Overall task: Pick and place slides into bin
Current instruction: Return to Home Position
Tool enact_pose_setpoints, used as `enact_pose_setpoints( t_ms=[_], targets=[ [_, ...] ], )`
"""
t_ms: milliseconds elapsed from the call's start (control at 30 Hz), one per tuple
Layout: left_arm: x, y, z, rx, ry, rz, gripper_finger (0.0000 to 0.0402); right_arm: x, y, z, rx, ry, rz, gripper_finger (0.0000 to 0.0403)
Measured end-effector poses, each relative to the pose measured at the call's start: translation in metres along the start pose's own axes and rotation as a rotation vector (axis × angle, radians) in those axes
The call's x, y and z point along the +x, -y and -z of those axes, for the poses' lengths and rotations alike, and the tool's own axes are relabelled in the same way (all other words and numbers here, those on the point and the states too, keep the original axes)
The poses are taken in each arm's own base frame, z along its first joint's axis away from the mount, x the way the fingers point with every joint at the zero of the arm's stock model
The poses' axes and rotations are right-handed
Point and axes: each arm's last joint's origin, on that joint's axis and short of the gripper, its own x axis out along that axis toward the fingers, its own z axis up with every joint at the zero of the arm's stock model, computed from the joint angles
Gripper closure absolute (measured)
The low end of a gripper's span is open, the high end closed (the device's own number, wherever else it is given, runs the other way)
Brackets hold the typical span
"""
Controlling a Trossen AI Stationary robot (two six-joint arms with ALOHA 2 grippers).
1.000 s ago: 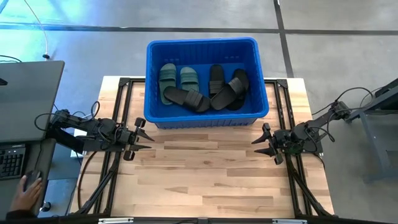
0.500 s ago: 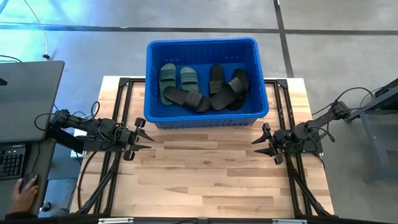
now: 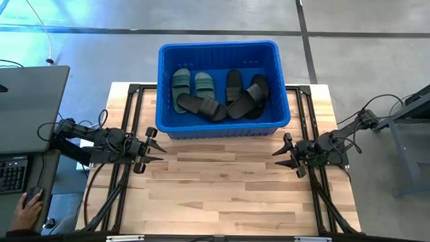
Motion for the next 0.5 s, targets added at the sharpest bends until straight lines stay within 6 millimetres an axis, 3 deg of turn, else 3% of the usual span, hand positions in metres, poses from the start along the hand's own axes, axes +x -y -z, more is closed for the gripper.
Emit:
enact_pose_setpoints(
  t_ms=[500],
  targets=[
    [0.0, 0.0, -0.0001, 0.0, 0.0, 0.0, 0.0275, 0.0, 0.0, 0.0, 0.0, 0.0, 0.0, 0.0233]
  ],
)
